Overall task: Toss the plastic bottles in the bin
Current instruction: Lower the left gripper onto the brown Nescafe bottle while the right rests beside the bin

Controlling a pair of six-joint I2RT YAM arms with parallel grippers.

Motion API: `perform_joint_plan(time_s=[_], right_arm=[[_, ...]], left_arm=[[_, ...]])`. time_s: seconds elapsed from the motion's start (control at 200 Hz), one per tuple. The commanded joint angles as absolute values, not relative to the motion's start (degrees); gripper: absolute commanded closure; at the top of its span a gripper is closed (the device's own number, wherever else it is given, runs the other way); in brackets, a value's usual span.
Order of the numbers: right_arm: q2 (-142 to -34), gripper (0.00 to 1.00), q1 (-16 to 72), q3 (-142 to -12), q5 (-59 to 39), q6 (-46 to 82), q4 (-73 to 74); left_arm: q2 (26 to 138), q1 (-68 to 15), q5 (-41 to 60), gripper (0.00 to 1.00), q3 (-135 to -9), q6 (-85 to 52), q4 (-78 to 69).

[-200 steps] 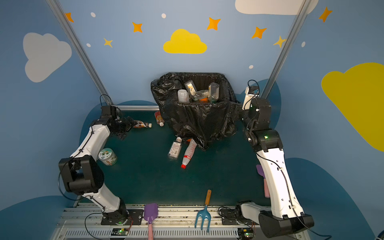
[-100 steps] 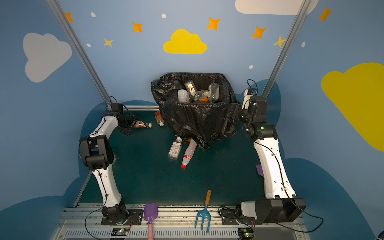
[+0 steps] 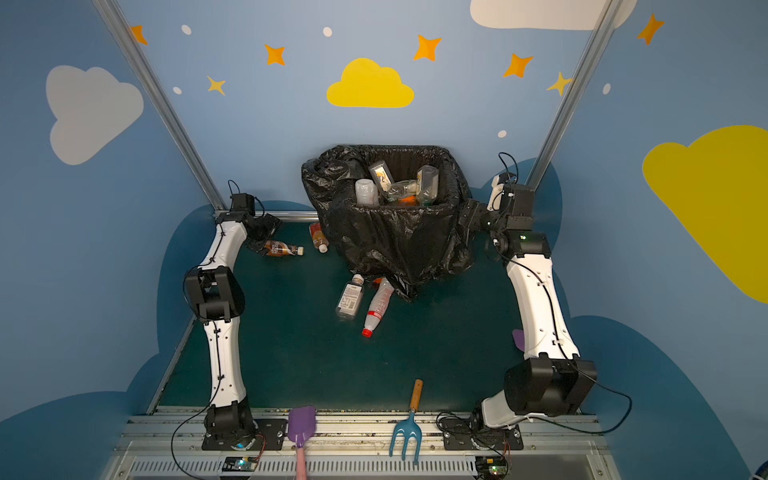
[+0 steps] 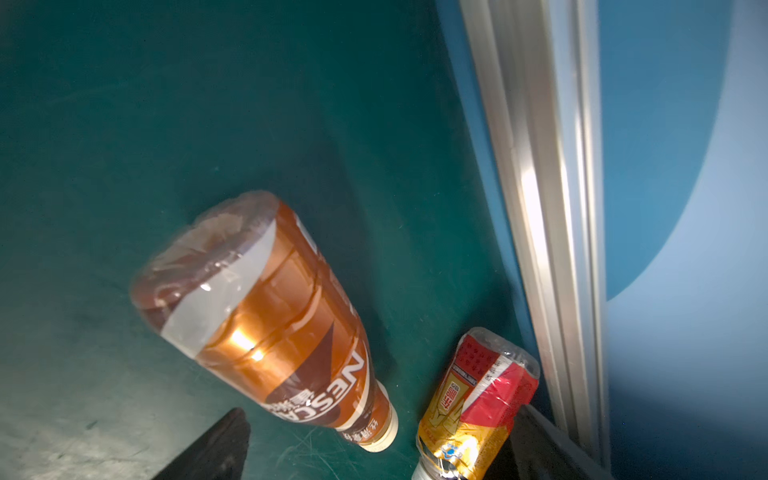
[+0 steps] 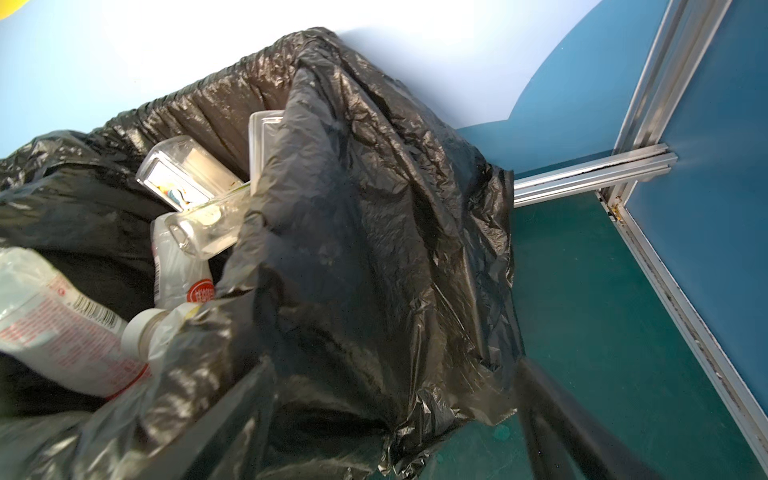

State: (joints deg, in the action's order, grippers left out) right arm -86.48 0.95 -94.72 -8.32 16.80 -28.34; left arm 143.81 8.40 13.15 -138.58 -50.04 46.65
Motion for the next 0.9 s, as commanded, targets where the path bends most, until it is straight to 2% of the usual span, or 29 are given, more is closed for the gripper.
perform_joint_plan(time_s=[0.0, 0.325, 0.896], right_arm=[[-87.3, 0.12, -0.2, -96.4, -10.0, 18.7, -27.2], [-91.5, 0.12, -2.4, -98.4, -13.9, 22.6, -26.4], [-97.0, 0.12, -5.3, -103.0, -19.6, 25.1, -28.9]], left_arm=[[144.0, 7.8, 10.2, 0.02, -140.2, -50.1, 51.2], [137.9, 7.4, 9.8, 0.02, -125.6, -51.6, 44.9], [147.2, 8.1, 8.4, 0.02, -137.2, -55.4, 45.5]])
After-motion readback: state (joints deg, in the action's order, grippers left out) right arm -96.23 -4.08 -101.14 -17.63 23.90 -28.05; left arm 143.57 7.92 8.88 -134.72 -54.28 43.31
